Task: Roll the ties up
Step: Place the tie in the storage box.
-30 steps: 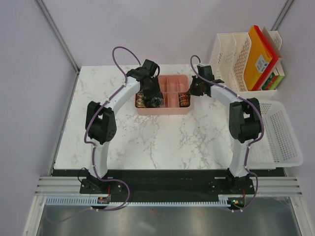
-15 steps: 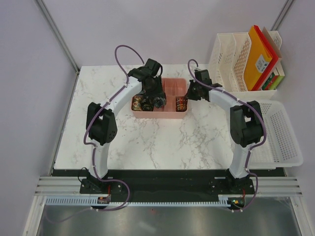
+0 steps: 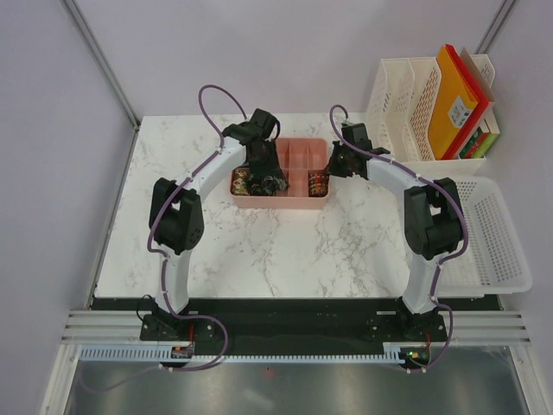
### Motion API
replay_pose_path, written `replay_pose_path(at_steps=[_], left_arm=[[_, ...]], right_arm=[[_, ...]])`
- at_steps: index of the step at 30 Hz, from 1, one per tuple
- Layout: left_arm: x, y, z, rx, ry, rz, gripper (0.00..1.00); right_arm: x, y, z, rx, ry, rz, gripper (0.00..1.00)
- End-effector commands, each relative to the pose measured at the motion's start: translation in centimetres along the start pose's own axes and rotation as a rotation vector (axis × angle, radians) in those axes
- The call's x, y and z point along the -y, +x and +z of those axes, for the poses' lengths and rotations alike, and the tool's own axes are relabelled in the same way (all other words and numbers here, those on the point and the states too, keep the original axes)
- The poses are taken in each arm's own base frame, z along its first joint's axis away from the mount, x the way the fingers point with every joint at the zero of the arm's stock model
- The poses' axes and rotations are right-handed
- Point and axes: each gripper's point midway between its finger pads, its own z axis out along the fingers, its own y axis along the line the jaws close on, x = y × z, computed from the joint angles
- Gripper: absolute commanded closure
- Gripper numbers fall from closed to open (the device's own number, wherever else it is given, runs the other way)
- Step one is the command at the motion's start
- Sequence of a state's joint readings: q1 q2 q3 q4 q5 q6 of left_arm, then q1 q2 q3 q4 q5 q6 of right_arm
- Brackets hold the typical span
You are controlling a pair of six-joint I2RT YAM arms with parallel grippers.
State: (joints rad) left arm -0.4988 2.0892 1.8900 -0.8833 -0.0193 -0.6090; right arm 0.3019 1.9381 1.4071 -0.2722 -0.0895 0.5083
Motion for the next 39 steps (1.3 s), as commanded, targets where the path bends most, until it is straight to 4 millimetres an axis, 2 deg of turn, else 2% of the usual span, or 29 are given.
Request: replay_pose_path(at_steps=[1, 13, 28, 30, 34, 39], left_arm=[[-0.5, -2.2, -1.5, 0.094, -0.043, 0.033, 0.98], [-0.8, -3.4, -2.7, 0.125, -0.03, 0.017, 0.98], [-2.1, -3.2, -2.3, 0.095, -0.028, -0.01, 0.98], [-1.9, -3.2, -2.3, 0.095, -0.023, -0.006, 0.98], [0.0, -2.6, -2.0, 0.099, -0.013, 0.044, 0.98], [0.9, -2.0, -1.3, 0.091, -0.014, 0.061, 0.98]], right_arm=[[-1.2, 1.8, -0.9, -0.064, -0.04, 0.007, 1.0], [-1.4, 1.9, -0.6, -0.071, -0.048, 0.003, 1.0], [-1.6, 1.9, -0.2, -0.077, -0.054, 0.005, 1.0], [-1.7, 2.0, -0.2, -0.082, -0.059, 0.007, 1.0], [-2.0, 2.0, -0.1, -0.082, -0.063, 0.007, 1.0], [-2.0, 1.8, -0.2, -0.076, -0.062, 0.007, 1.0]])
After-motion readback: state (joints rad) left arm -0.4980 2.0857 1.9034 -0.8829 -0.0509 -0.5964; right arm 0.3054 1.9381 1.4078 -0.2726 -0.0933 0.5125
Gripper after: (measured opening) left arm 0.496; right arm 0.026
